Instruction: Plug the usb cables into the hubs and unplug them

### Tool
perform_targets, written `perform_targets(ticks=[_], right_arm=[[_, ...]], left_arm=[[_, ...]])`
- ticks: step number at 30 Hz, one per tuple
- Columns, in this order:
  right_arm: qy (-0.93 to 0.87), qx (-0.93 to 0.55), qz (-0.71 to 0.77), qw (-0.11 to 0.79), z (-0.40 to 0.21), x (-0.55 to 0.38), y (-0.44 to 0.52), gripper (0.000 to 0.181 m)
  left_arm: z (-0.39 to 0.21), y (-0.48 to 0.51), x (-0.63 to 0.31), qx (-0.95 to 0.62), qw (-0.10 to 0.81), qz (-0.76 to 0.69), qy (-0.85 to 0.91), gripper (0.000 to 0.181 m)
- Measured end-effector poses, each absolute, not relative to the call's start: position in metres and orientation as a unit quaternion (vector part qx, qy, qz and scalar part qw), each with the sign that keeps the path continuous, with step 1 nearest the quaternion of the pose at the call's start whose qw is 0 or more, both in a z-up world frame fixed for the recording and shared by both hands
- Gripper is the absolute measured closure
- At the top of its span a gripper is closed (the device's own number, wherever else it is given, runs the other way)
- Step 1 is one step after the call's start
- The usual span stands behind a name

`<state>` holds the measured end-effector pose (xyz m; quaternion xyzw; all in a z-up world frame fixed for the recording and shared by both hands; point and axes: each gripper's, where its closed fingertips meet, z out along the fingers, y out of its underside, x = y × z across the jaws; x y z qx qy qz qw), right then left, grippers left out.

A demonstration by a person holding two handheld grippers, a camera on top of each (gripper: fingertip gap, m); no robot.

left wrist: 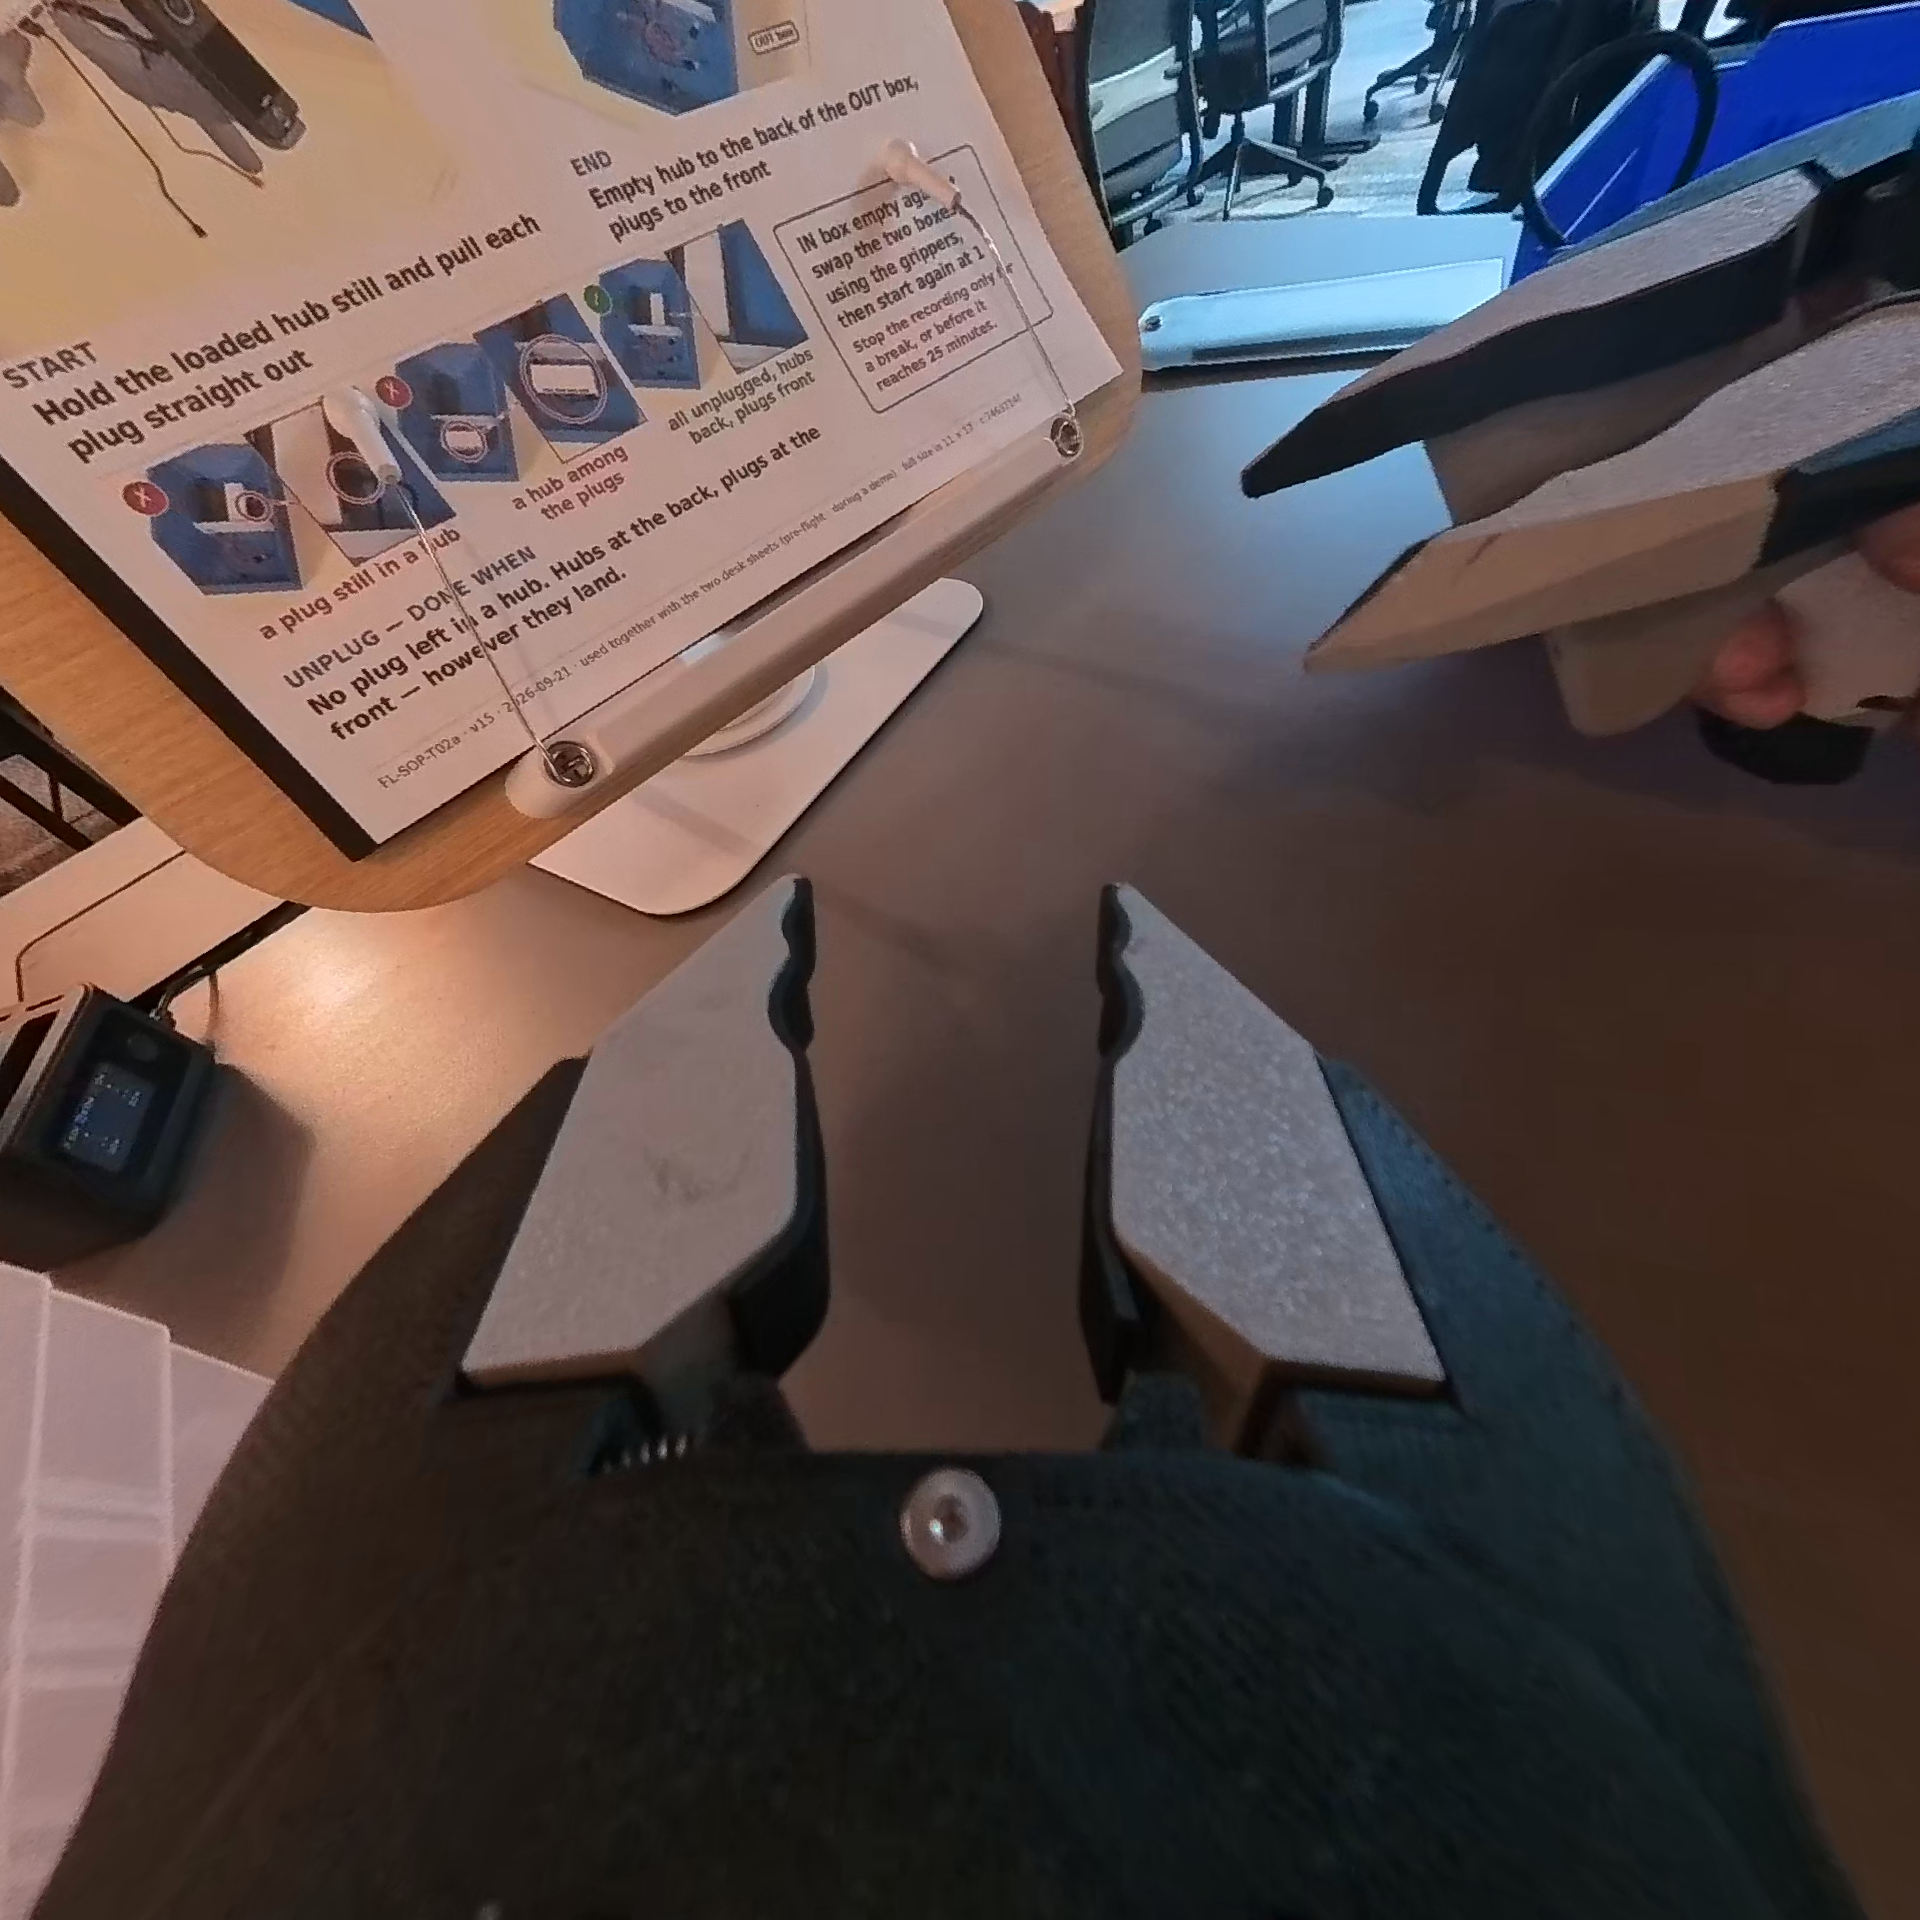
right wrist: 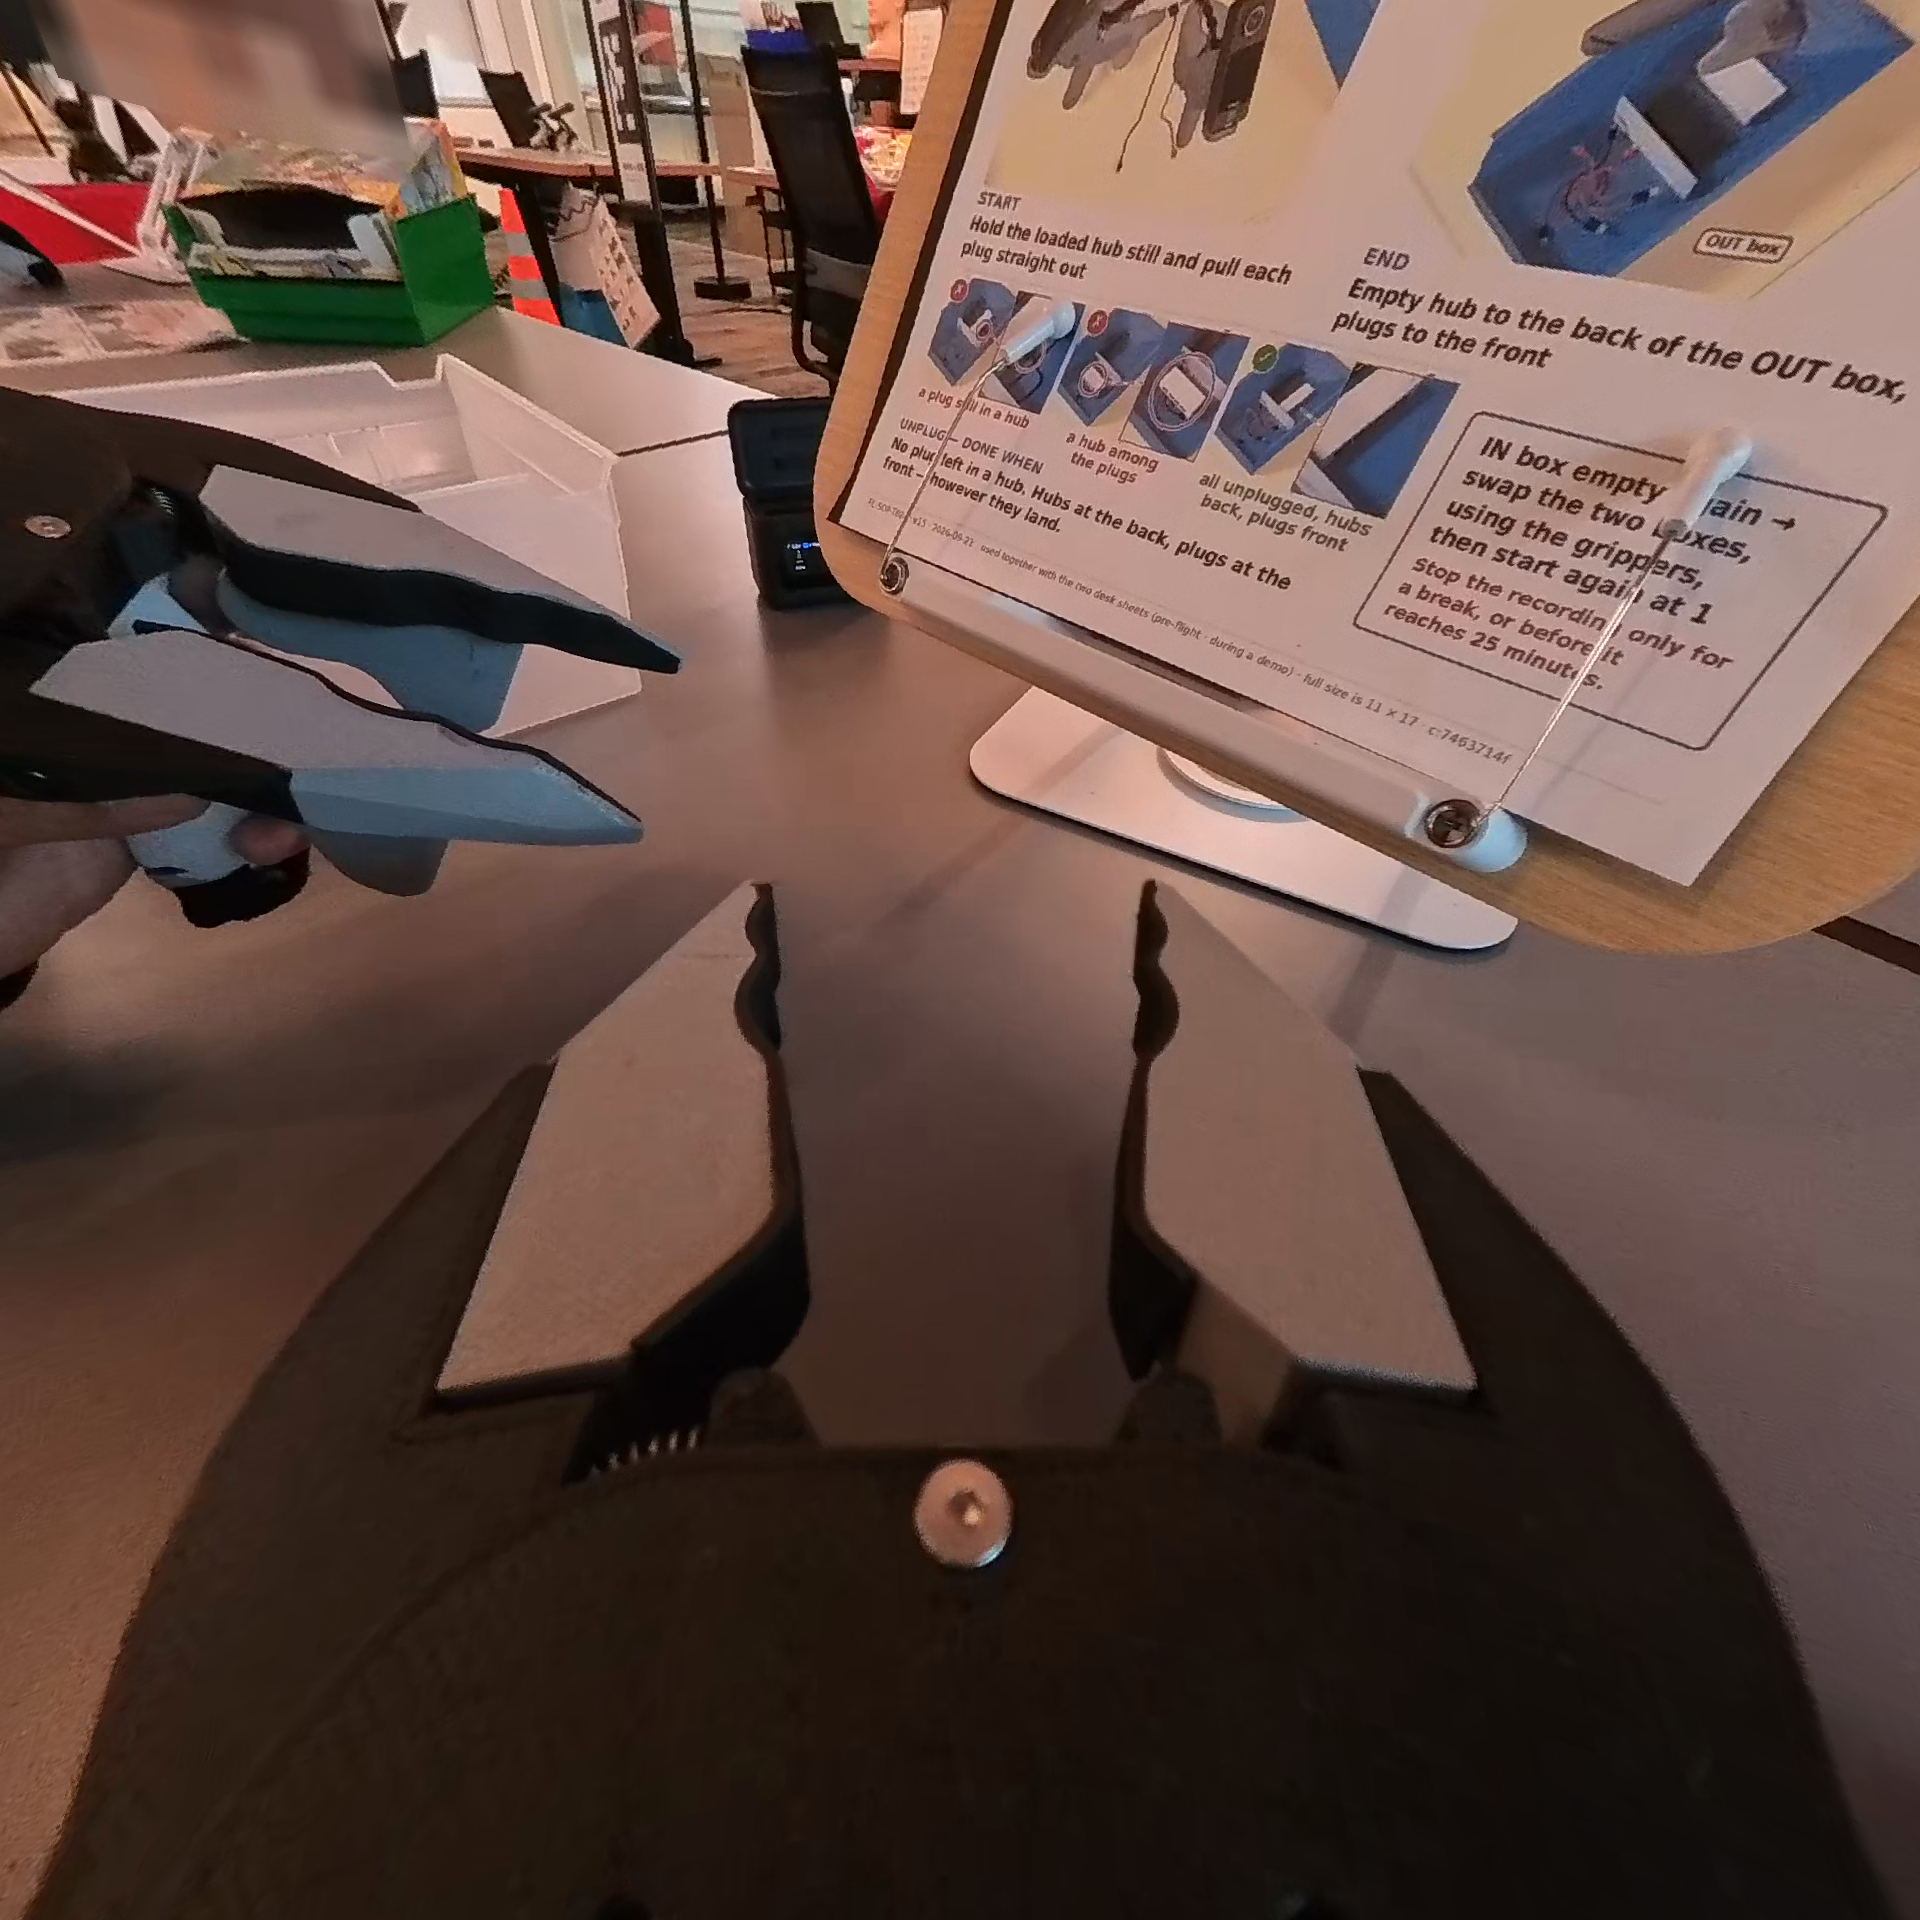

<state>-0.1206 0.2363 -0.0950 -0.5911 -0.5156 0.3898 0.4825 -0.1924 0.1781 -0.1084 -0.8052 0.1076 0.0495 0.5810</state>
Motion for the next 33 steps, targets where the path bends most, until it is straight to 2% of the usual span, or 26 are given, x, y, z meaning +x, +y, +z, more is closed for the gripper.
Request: perform_targets(ticks=[23, 33], right_arm=[[-0.505, -0.596, 0.394, 0.484, -0.0946, -0.1204, 0.2398, 0.105], [-0.496, -0.604, 0.392, 0.485, -0.0971, -0.1221, 0.2443, 0.083]], left_arm=[[-0.1083, 0.1783, -0.1910, -0.805, 0.581, 0.051, 0.110, 0.129], [-0.1080, 0.1781, -0.1915, -0.805, 0.581, 0.051, 0.109, 0.129]])
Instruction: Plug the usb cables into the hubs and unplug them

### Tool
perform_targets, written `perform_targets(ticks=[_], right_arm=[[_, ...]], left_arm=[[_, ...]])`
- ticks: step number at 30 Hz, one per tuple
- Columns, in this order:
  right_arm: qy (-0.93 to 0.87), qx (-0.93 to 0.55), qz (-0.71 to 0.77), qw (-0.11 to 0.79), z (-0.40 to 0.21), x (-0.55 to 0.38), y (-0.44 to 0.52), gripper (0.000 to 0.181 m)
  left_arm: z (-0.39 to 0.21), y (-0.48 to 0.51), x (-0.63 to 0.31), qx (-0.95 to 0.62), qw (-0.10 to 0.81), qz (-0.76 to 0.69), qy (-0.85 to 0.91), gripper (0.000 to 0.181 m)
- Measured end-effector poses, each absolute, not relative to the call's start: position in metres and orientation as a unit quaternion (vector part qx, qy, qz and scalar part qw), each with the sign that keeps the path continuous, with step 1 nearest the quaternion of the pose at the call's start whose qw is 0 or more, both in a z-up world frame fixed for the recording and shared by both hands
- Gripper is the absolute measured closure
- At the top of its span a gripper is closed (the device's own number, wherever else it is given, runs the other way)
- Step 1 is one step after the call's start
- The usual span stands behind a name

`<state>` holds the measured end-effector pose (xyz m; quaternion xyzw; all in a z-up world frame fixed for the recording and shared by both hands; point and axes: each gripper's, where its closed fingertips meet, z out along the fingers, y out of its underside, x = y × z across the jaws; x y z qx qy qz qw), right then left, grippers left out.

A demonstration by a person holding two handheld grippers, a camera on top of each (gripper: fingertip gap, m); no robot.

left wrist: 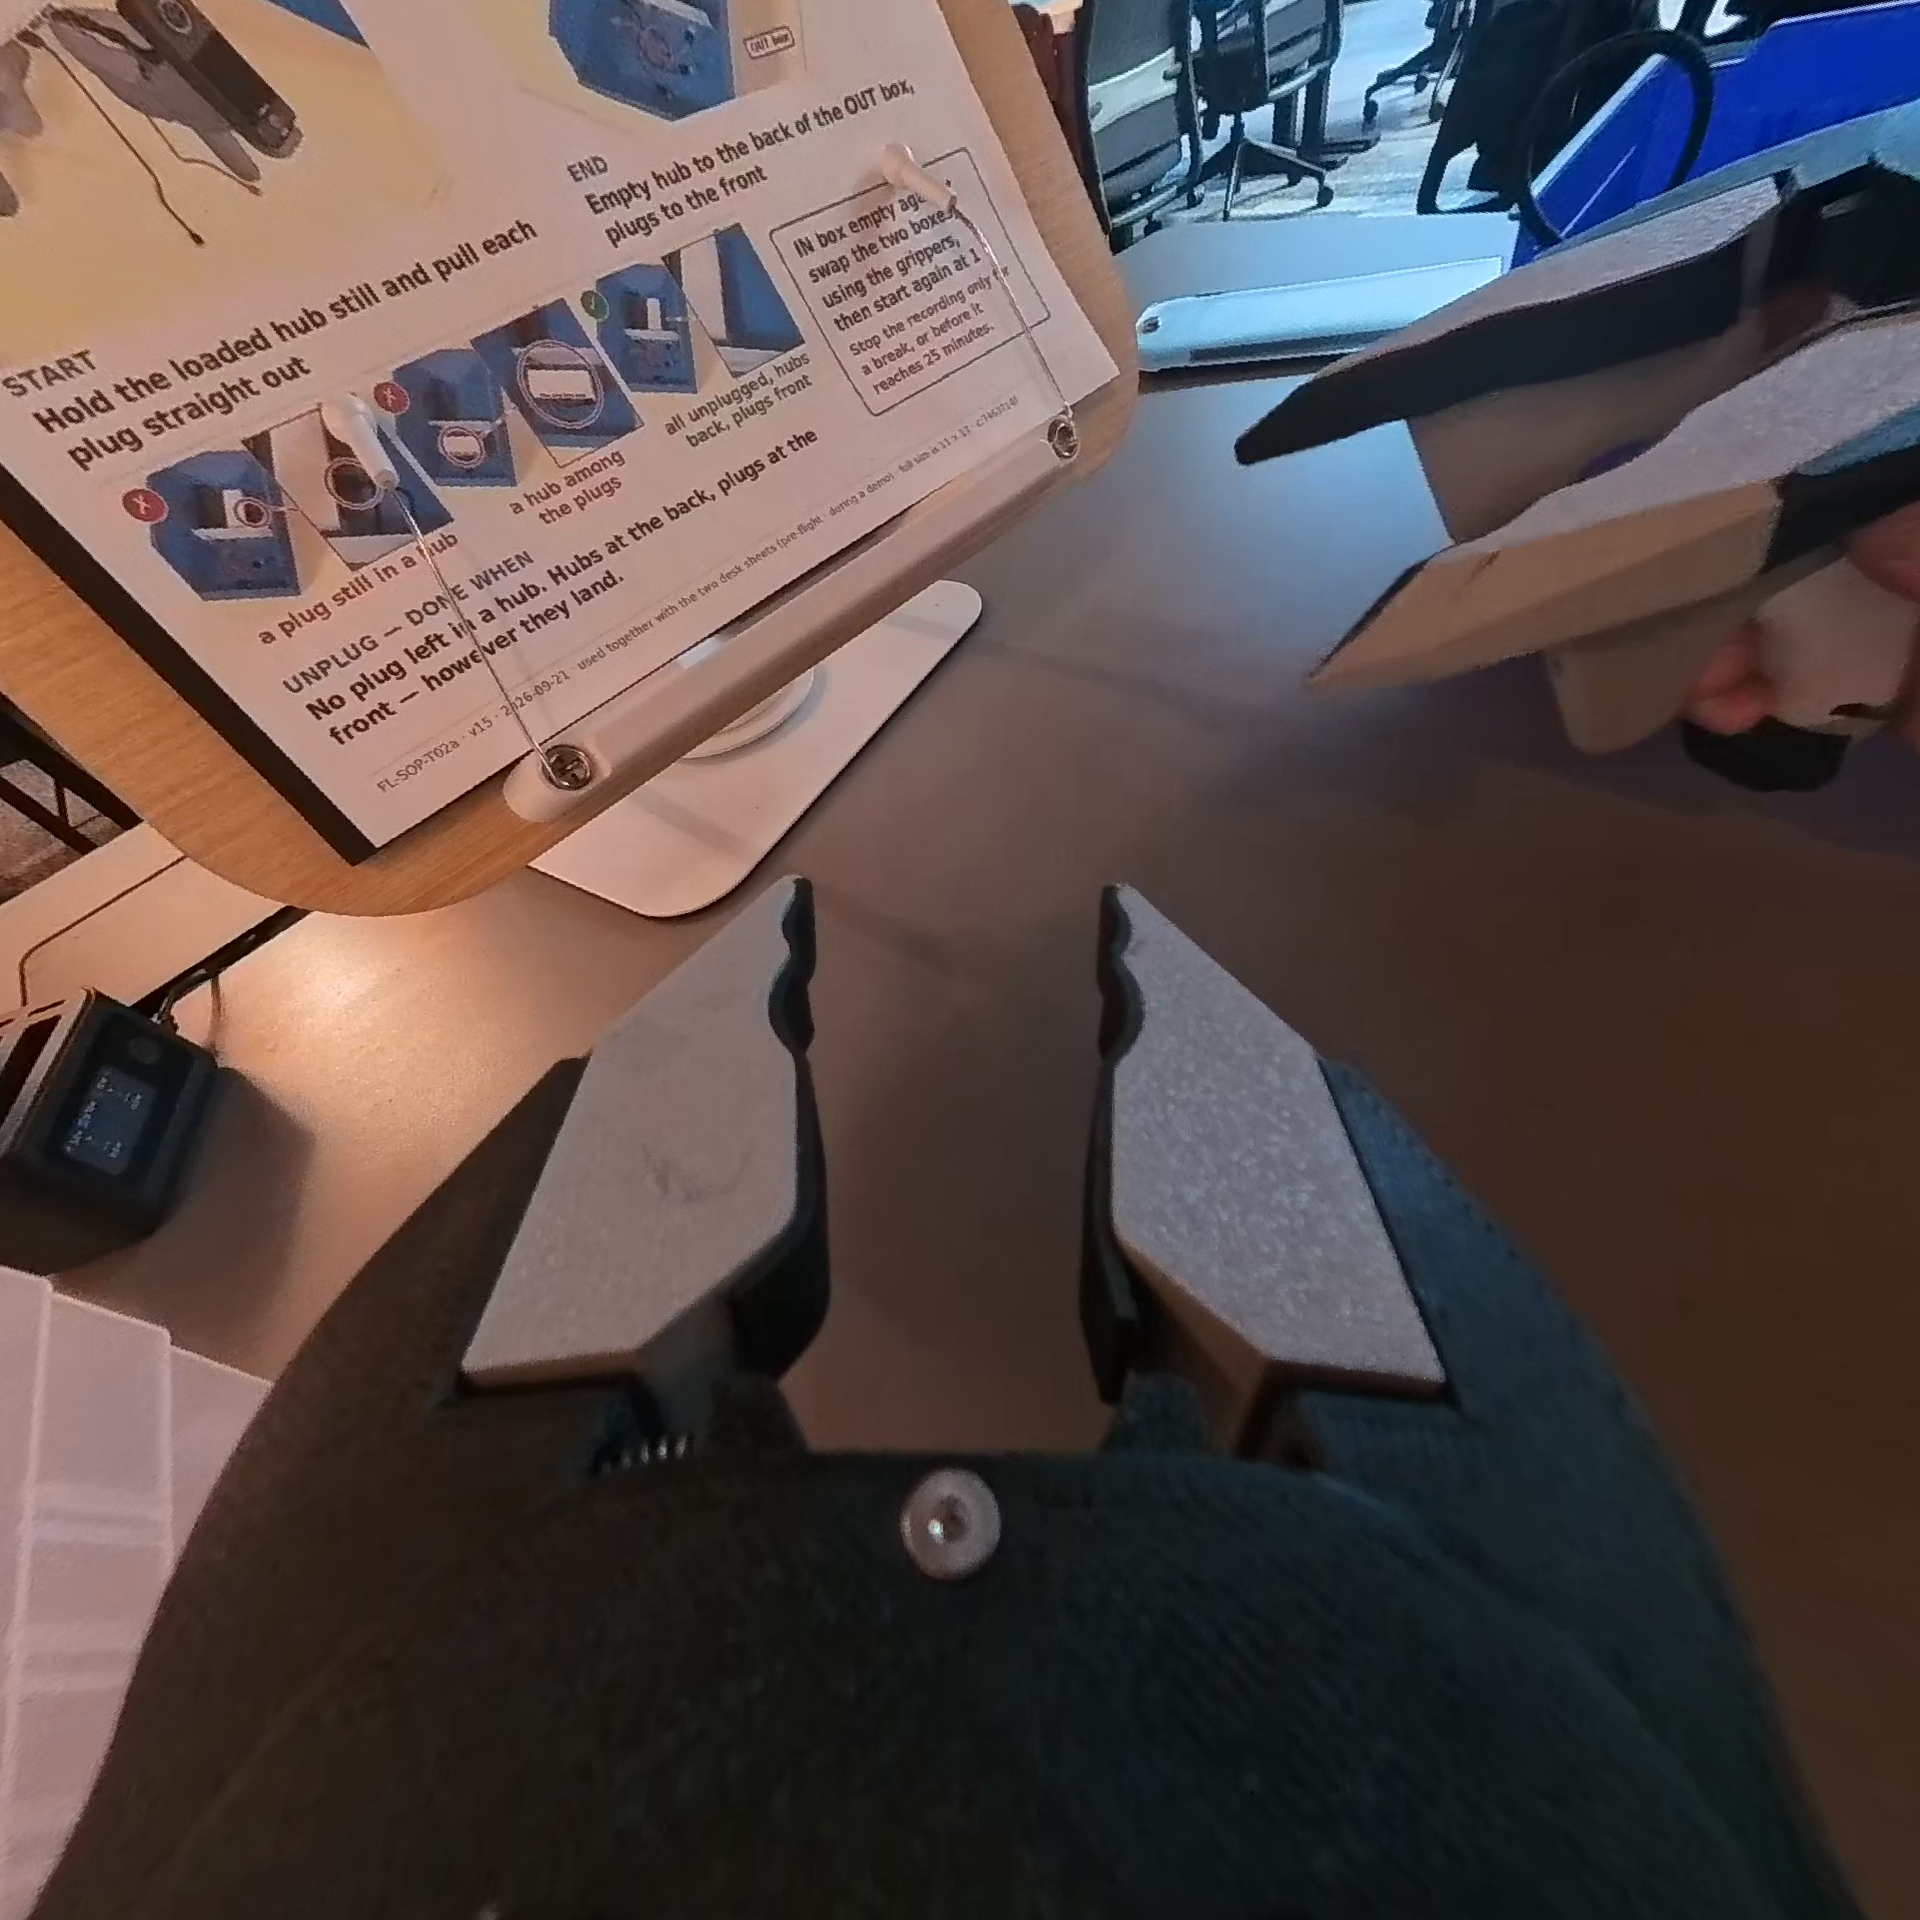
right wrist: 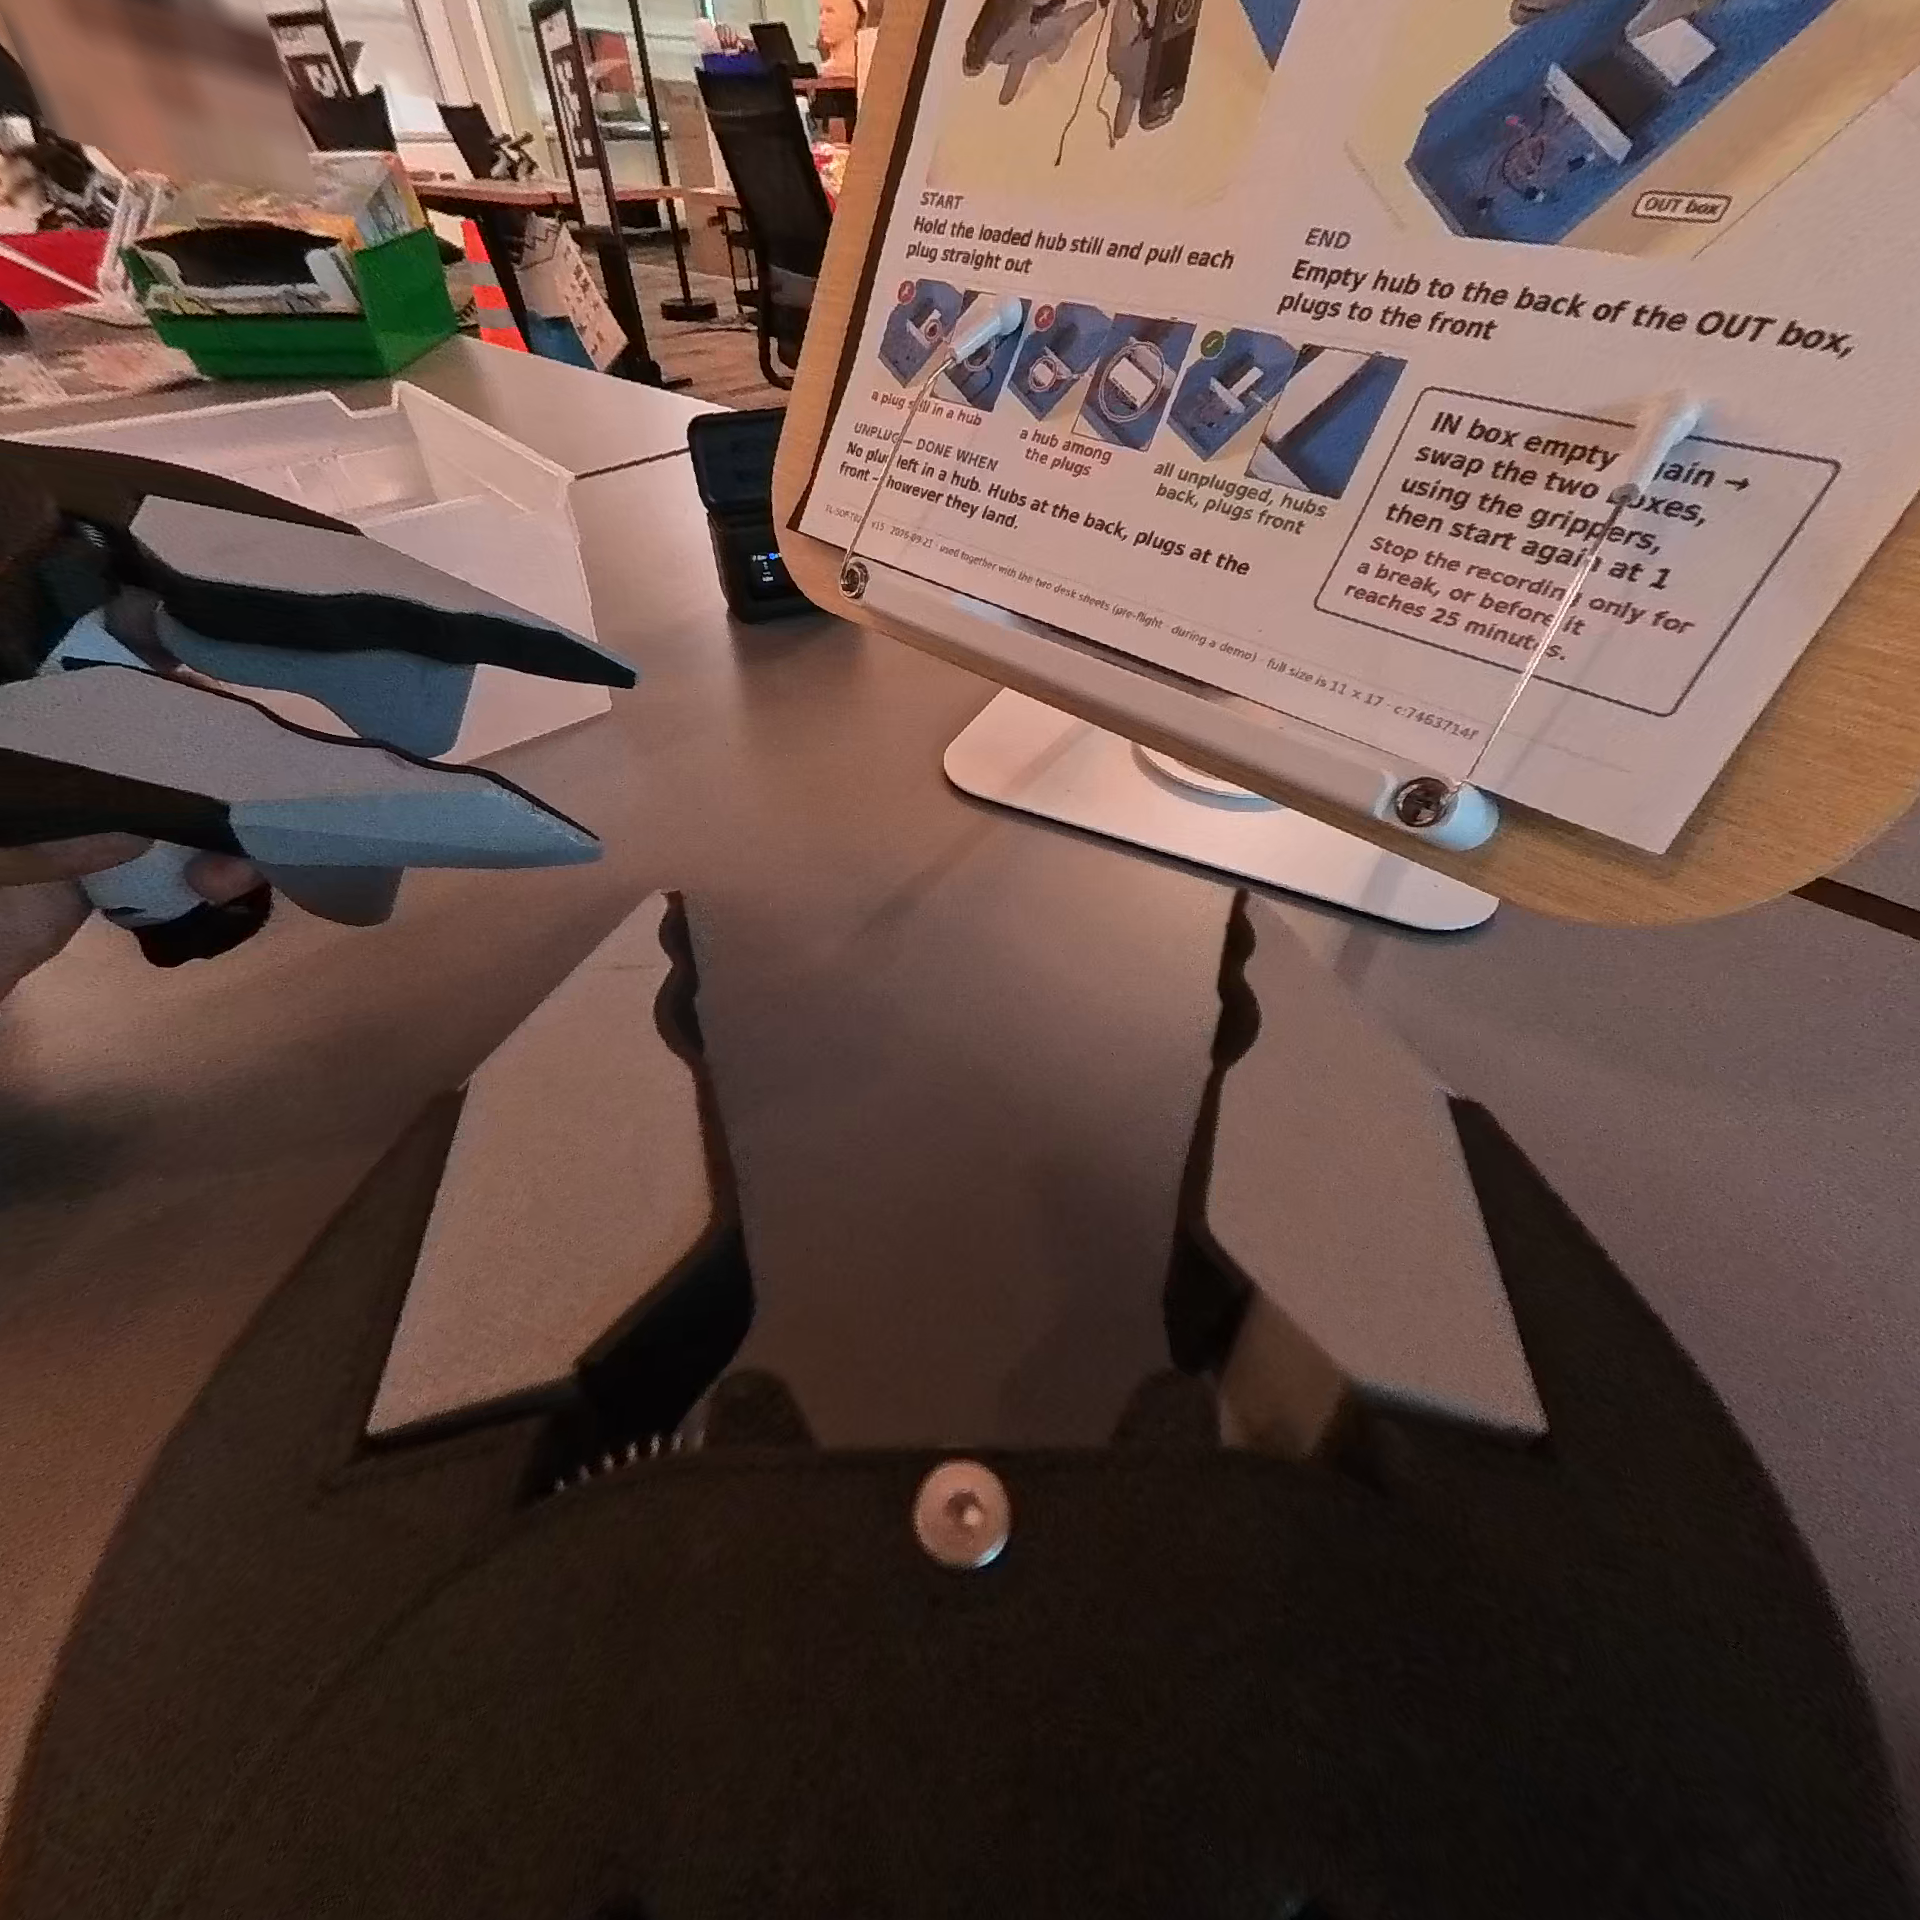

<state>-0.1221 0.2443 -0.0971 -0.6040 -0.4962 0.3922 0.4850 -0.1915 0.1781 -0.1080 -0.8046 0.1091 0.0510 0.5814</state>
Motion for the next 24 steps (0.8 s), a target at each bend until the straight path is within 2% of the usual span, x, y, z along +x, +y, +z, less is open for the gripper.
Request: perform_targets(ticks=[14, 21, 24], right_arm=[[-0.466, -0.615, 0.386, 0.505, -0.085, -0.105, 0.256, 0.080], [-0.396, -0.642, 0.322, 0.573, -0.008, 0.003, 0.290, 0.097], [-0.366, -0.678, 0.295, 0.565, 0.016, 0.059, 0.321, 0.101]], left_arm=[[-0.111, 0.179, -0.195, -0.808, 0.578, 0.046, 0.102, 0.128], [-0.109, 0.178, -0.181, -0.804, 0.580, 0.039, 0.123, 0.128], [-0.111, 0.178, -0.174, -0.805, 0.577, 0.036, 0.133, 0.128]])
